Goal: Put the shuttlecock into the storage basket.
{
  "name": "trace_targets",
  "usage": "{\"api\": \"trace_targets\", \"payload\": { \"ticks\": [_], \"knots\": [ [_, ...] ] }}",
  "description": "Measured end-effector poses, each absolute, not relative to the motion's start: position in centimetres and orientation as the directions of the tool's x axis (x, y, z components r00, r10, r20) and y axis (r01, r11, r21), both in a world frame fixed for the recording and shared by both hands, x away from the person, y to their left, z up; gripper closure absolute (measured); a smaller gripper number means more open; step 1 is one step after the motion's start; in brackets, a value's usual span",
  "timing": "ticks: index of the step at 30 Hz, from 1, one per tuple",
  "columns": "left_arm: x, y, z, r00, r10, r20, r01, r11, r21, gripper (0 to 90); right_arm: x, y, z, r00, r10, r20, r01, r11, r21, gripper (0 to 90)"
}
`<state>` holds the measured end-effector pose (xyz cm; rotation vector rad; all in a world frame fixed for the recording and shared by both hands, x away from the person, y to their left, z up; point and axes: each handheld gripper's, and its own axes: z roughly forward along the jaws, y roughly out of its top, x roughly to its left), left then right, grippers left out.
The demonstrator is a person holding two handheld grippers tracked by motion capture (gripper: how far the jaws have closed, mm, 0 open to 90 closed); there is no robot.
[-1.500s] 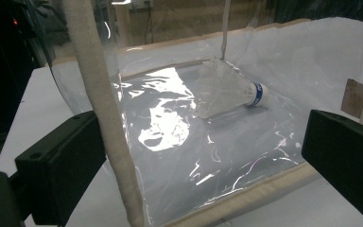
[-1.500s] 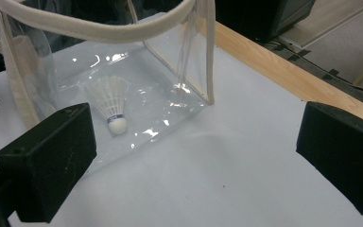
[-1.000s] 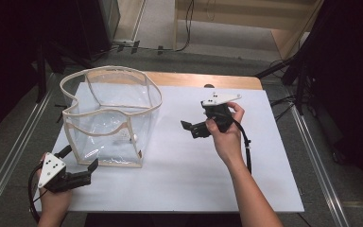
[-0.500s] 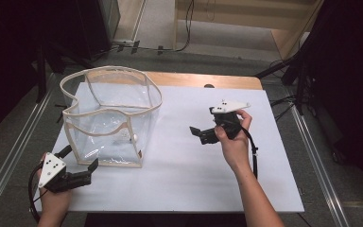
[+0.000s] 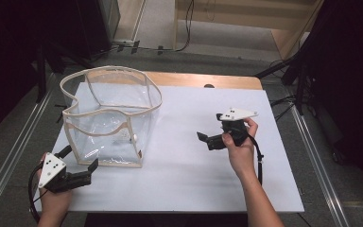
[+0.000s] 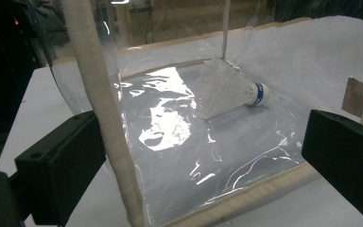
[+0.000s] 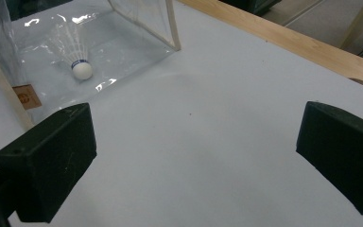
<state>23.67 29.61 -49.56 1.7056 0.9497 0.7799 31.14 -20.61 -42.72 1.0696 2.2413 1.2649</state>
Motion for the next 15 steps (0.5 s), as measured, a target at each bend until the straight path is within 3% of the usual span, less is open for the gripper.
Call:
{"api": "trace_targets", "payload": {
  "ticks": [15],
  "knots": [
    [23.7, 29.6, -49.6, 0.484, 0.873, 0.064, 0.232, -0.198, 0.952, 1.0, 29.7, -23.3, -45.0, -0.62, 0.781, 0.075, 0.466, 0.29, 0.836, 0.0]
  ]
}}
